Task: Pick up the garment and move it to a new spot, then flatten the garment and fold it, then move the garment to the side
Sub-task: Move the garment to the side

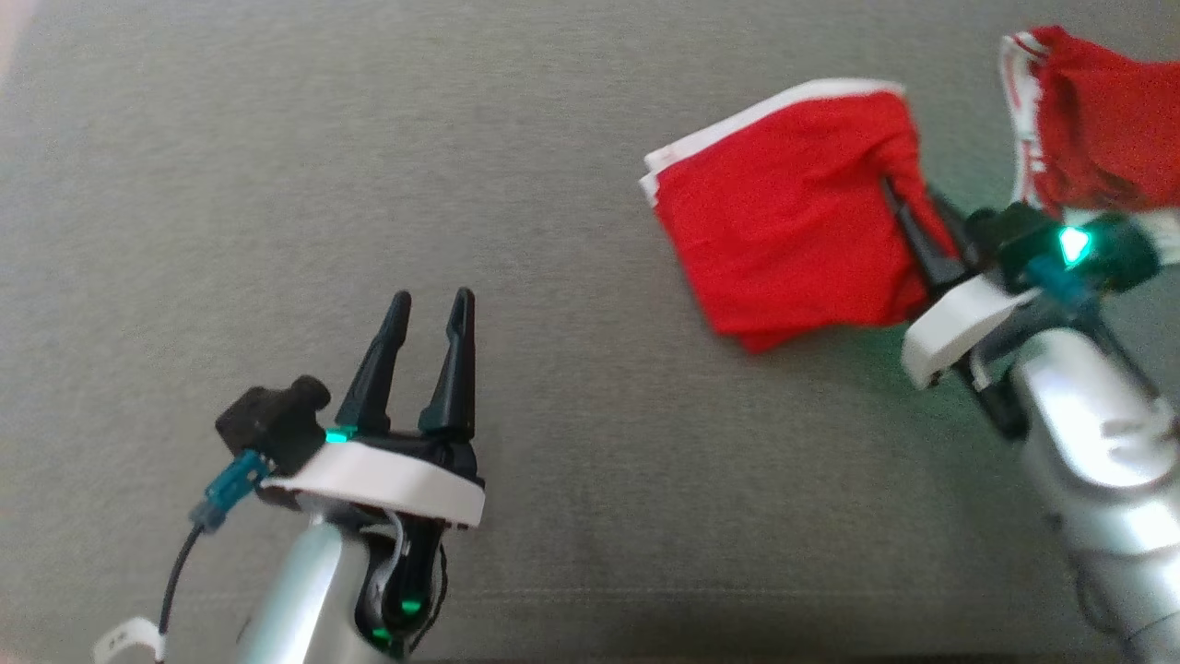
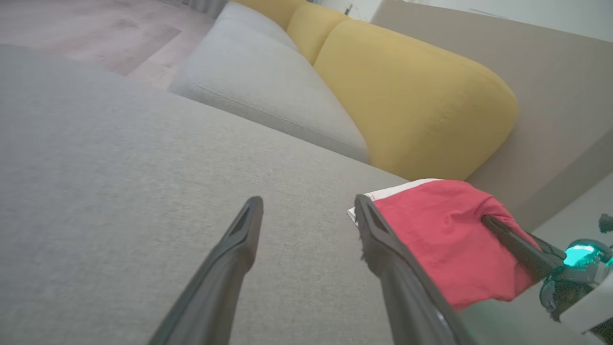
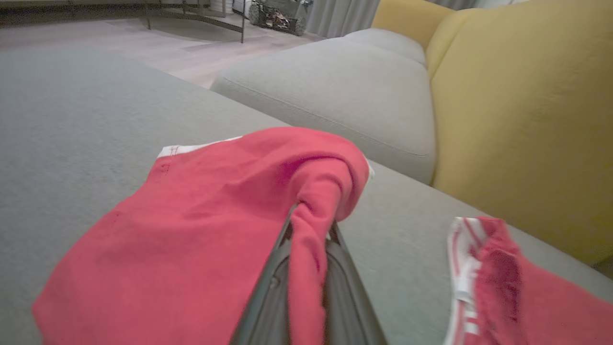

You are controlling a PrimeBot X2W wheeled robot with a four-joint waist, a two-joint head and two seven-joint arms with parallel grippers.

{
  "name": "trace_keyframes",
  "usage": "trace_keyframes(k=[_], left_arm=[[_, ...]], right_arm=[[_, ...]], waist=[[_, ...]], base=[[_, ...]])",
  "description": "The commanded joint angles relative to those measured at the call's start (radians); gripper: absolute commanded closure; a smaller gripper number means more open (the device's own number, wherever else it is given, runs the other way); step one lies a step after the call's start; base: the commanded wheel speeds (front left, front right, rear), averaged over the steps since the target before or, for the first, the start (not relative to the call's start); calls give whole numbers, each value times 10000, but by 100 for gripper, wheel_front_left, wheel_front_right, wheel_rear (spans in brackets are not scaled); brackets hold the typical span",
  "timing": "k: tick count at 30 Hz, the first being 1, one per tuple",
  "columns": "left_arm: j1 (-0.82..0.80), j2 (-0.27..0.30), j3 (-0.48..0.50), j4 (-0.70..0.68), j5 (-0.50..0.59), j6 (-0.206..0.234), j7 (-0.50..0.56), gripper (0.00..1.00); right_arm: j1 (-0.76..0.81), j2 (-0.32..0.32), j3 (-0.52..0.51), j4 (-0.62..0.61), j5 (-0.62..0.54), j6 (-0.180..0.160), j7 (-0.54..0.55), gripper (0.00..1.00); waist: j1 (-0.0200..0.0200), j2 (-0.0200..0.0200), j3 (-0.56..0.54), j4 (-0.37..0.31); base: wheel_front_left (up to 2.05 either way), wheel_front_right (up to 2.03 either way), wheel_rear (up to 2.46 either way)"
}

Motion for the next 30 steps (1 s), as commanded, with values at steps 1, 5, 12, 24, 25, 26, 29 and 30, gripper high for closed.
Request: trace_keyframes(k=[1, 5, 12, 24, 25, 26, 29, 30], left_arm=[[-519, 72, 352, -393, 170, -83, -122, 0], [-908, 72, 455, -416, 435, -198, -122, 0], [-1601, 72, 454, -335, 919, -457, -122, 0], [-2128, 72, 343, -189, 1127, -643, -122, 0], [-2165, 72, 331, -184, 1143, -651, -122, 0], [-2195, 72, 325, -180, 1149, -658, -122, 0], [-2281, 72, 361, -158, 1155, -667, -122, 0], [-2308, 72, 367, -140, 1166, -670, -122, 0]], right_arm=[[-412, -384, 220, -507, 13, 65, 79, 100], [-917, -1370, 620, -942, 416, 65, 478, 100], [-1887, -3089, 1163, -1111, 1180, 65, 858, 100], [-3078, -4219, 1213, -125, 1582, 65, 1199, 100], [-3139, -4251, 1265, 0, 1521, 65, 1214, 100], [-3209, -4262, 1257, 133, 1498, 65, 1209, 100], [-3473, -4248, 1019, 627, 1430, 65, 1161, 100], [-3517, -4206, 961, 777, 1368, 65, 1210, 100]], waist=[[0, 0, 200, -538], [0, 0, 494, -1106], [0, 0, 1109, -1742], [0, 0, 2309, -2186], [0, 0, 2384, -2181], [0, 0, 2453, -2173], [0, 0, 2631, -2137], [0, 0, 2677, -2123]], base=[[0, 0, 0], [0, 0, 0], [0, 0, 0], [0, 0, 0], [0, 0, 0], [0, 0, 0], [0, 0, 0], [0, 0, 0]])
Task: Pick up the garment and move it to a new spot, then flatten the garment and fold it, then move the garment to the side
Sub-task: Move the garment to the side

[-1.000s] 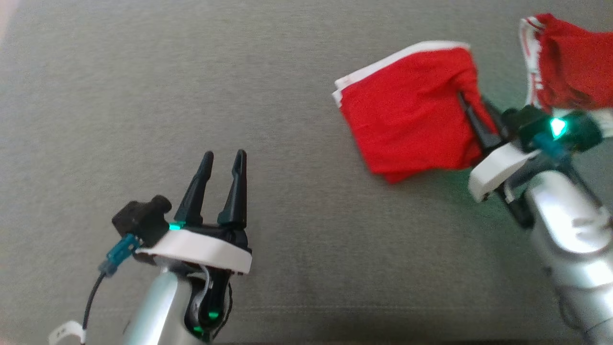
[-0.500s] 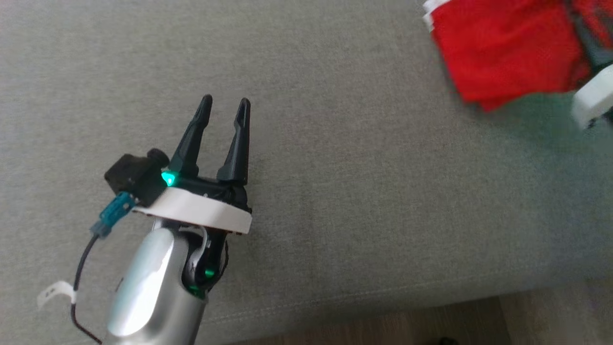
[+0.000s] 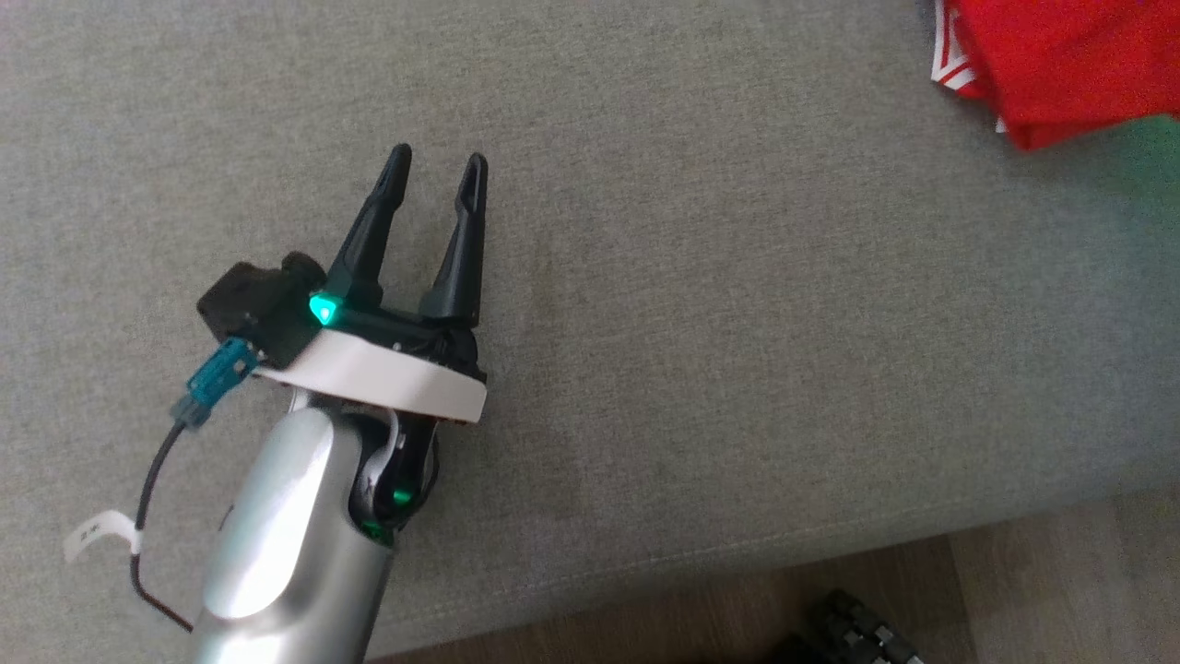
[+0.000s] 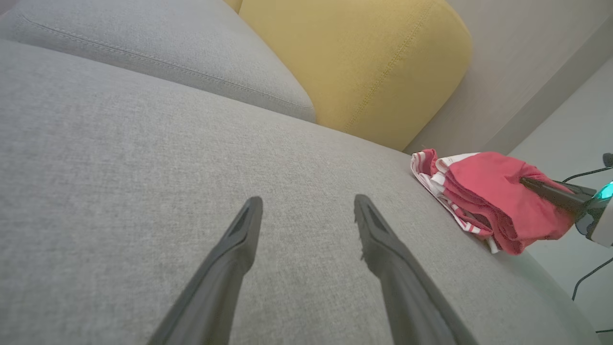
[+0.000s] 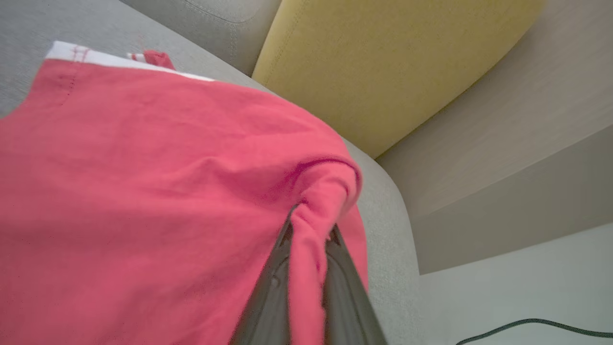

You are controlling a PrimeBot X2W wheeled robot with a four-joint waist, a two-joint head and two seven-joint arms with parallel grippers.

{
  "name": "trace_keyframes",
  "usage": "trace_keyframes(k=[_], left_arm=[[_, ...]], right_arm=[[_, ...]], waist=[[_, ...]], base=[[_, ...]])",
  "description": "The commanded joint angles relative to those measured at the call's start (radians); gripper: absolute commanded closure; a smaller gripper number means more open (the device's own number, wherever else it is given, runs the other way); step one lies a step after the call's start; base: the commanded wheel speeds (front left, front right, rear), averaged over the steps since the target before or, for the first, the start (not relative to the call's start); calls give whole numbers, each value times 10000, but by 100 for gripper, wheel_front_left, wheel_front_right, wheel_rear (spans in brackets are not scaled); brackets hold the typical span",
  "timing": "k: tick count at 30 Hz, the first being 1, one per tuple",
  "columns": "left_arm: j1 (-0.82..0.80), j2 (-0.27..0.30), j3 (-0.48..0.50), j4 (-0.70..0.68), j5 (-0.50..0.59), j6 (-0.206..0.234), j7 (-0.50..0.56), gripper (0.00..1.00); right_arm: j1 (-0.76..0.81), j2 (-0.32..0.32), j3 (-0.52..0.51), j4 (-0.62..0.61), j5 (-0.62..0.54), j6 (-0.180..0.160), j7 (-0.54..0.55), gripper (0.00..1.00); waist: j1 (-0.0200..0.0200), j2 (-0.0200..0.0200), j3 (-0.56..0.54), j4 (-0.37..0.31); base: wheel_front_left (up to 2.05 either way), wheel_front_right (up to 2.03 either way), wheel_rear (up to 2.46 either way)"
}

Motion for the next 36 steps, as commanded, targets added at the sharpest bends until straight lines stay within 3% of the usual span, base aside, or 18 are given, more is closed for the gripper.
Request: trace_keyframes(k=[1, 4, 5, 6, 13, 21, 29, 36], left_arm=[[-205, 85, 267, -259, 105, -56, -120, 0], [-265, 85, 205, -188, 122, -87, -120, 0], [-283, 85, 188, -171, 107, -94, -120, 0], [-299, 85, 196, -167, 64, -91, -120, 0], [-216, 85, 292, -96, -185, -43, -120, 0], [358, 85, 513, -193, -538, 98, -120, 0], [1222, 85, 880, -419, -712, 374, -120, 0], [2093, 85, 982, -276, -540, 491, -120, 0]], right_arm=[[-65, -378, -119, -73, -99, 65, -2, 100], [-136, -193, -304, 348, -212, 65, 192, 100], [-144, -118, -371, 425, -200, 65, 168, 76], [-143, -55, -465, 510, -167, 65, 144, 0], [-64, 341, -826, 674, 153, 65, 52, 0], [364, 938, -990, -92, 225, 65, -362, 0], [2097, 2047, -1841, -1768, 743, 65, -1065, 0], [4317, 3683, -3214, -3016, 371, 65, -1638, 0]], waist=[[-2, 0, 80, 28], [-2, 0, 144, 72], [-2, 0, 144, 90], [-2, 0, 127, 116], [-2, 0, -431, 233], [-2, 0, -1837, 479], [-2, 0, -3044, 971], [-2, 0, -3790, 1362]], base=[[0, 0, 0], [0, 0, 0], [0, 0, 0], [0, 0, 0], [0, 0, 0], [0, 0, 0], [0, 0, 0], [0, 0, 0]])
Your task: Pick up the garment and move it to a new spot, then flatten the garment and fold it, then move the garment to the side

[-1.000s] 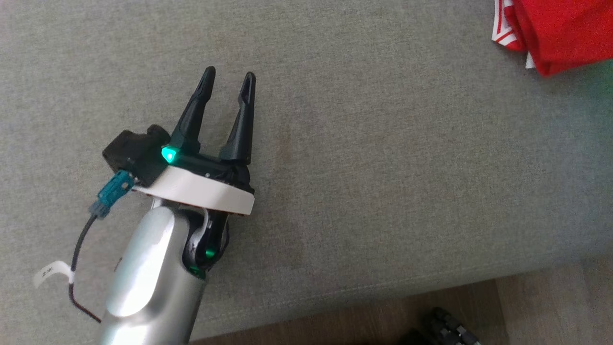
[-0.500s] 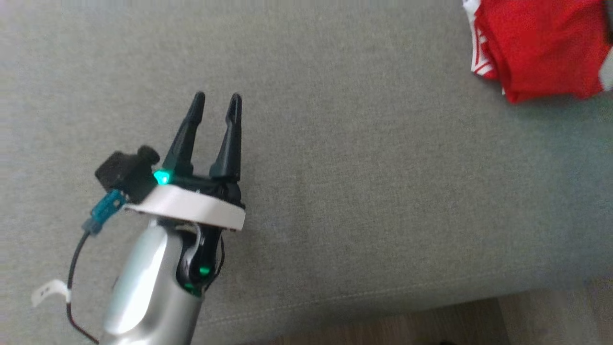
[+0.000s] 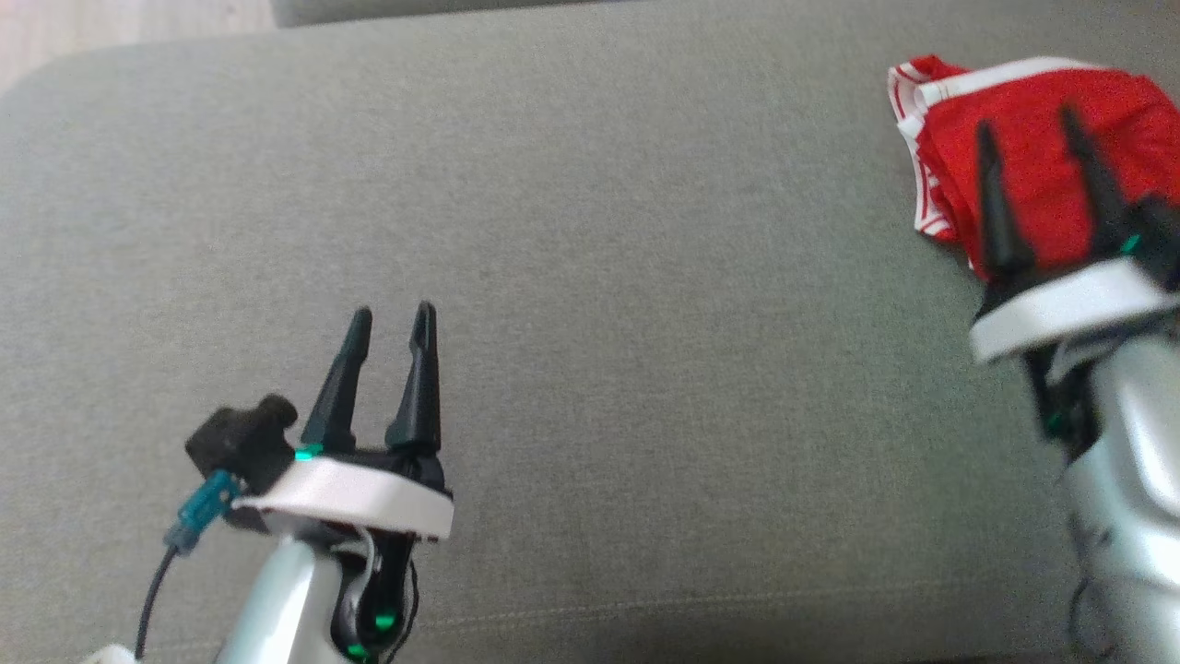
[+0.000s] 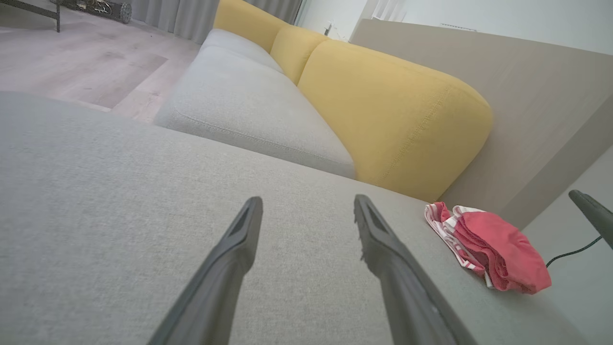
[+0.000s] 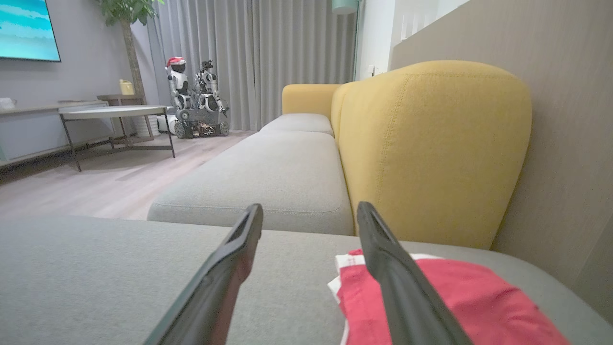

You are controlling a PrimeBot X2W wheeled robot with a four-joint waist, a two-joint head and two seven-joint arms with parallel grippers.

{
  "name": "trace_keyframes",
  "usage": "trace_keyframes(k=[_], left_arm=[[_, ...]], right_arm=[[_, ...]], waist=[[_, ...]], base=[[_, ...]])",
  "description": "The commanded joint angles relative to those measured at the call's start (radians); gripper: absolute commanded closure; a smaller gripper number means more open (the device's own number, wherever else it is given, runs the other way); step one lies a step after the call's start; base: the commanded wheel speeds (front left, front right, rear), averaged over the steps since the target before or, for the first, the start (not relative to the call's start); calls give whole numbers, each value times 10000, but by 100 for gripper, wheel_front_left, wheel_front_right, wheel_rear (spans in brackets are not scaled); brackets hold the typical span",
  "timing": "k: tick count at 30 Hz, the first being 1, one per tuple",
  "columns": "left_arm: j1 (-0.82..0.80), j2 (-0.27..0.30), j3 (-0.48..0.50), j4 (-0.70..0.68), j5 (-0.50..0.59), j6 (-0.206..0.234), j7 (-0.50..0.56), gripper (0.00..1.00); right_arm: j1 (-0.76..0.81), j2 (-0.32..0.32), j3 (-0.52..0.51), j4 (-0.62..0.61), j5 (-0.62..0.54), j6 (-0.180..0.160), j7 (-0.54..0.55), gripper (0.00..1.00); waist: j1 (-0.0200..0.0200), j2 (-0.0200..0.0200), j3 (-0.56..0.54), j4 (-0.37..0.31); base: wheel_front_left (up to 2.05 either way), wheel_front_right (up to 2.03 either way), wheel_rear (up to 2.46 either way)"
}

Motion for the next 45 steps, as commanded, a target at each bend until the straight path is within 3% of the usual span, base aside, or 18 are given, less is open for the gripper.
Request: trace_keyframes(k=[1, 8, 15, 26, 41, 42, 45], left_arm=[[-16, 74, 368, -250, 82, 47, -49, 0], [571, 74, 388, -219, 458, 21, -49, 0], [984, 74, 496, -512, 765, 53, -49, 0], [1168, 74, 751, -902, 776, 101, -49, 0], [1284, 74, 971, -787, 218, 113, -49, 0], [1523, 8, 582, -459, 201, 85, 0, 100], [1589, -3, 546, -142, 107, 78, 19, 100]], right_arm=[[541, 409, -193, -595, -223, 65, -164, 0], [2571, 1963, -1224, -1752, -1119, 65, -311, 0], [3841, 2593, -1479, -2424, -1926, 65, -341, 0], [4249, 2789, -1387, -2782, -2483, 65, -347, 0], [4362, 2805, -1314, -2729, -2185, 65, -348, 0], [4485, 2777, -1567, -2363, -2239, 0, -238, 100], [4570, 2779, -1548, -2072, -2134, -1, -220, 100]], waist=[[1, 0, -379, 287], [1, 0, -834, 582], [1, 0, -966, 645], [1, 0, -932, 626], [1, 0, -982, 650], [1, 0, -982, 650], [1, 0, -990, 648]], base=[[0, 0, 0], [0, 0, 0], [0, 0, 0], [0, 0, 0], [0, 0, 0], [0, 0, 0], [0, 0, 0]])
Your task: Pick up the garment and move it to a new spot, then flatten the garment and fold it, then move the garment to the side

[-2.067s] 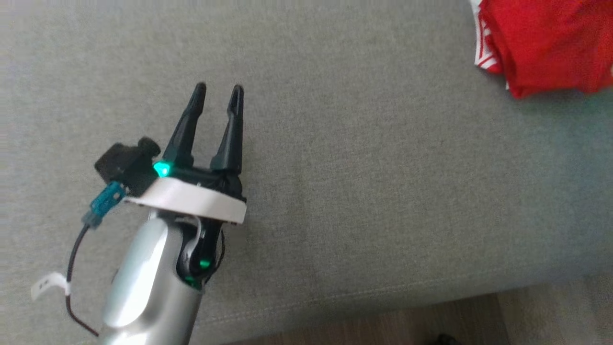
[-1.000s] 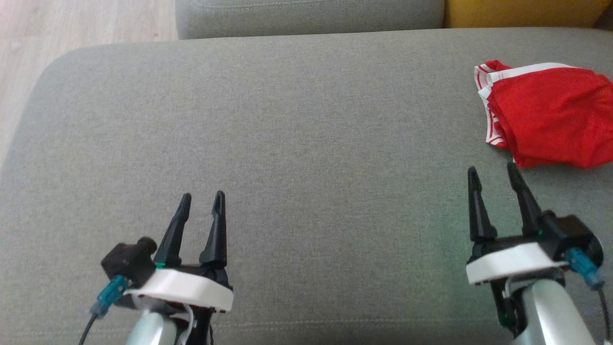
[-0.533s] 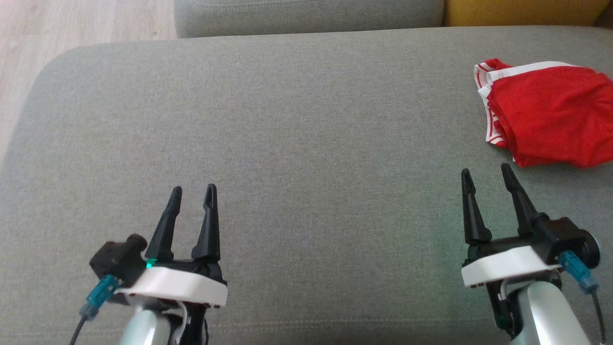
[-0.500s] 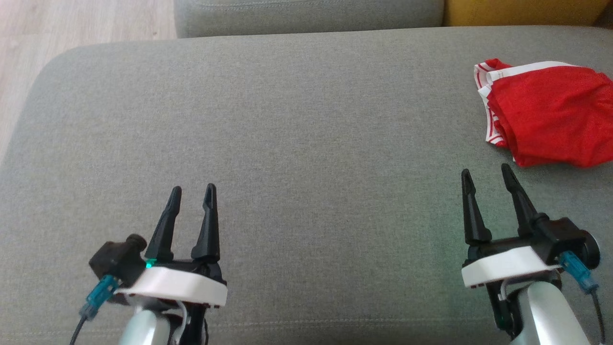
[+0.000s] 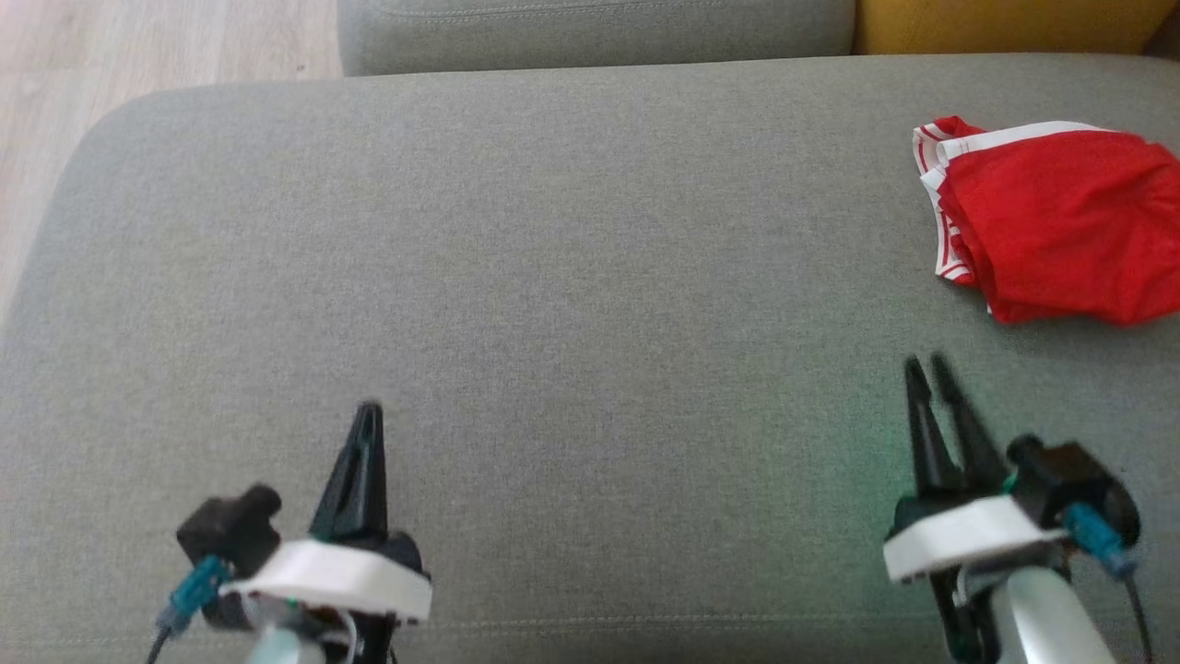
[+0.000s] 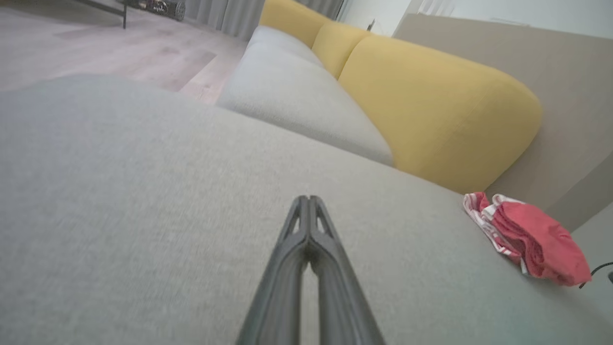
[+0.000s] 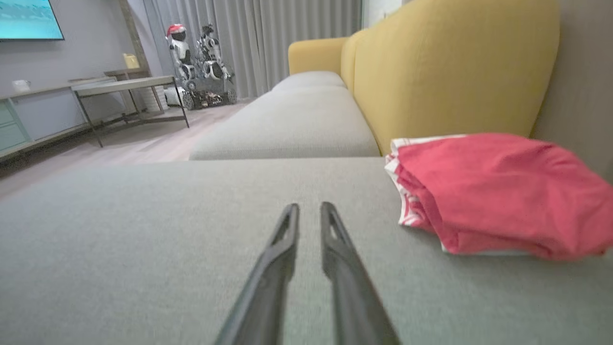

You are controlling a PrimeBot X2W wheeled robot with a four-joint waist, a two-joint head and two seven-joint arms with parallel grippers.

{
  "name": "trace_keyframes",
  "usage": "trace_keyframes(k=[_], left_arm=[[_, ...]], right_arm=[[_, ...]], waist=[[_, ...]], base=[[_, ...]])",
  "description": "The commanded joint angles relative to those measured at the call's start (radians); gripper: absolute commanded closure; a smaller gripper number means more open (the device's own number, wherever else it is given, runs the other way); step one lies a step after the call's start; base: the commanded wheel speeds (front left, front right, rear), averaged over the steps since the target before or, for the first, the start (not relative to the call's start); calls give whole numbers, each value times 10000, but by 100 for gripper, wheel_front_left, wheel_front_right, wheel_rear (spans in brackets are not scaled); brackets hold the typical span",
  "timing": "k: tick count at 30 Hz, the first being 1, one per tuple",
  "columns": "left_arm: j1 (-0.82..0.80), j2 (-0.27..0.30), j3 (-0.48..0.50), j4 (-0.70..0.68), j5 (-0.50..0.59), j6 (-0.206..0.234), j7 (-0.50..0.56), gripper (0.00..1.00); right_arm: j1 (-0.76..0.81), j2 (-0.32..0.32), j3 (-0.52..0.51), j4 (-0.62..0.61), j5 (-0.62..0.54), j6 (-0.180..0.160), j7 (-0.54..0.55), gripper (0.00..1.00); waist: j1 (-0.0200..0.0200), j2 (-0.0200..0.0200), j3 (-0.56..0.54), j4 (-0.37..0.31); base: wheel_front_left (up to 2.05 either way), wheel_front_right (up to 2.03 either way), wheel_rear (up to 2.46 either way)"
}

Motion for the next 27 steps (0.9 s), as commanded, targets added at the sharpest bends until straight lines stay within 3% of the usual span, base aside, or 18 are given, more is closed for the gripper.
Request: trace_keyframes(k=[1, 27], left_arm=[[-110, 11, 37, -236, -192, -12, 32, 100], [-351, 168, 515, 28, -2670, -206, 640, 100]], right_arm=[[-95, 0, 6, -246, 233, 1, 0, 100], [-157, -134, -145, -276, 3478, 15, 607, 100]], waist=[[0, 0, -9, -2], [0, 0, -169, -40]], base=[[0, 0, 0], [0, 0, 0]])
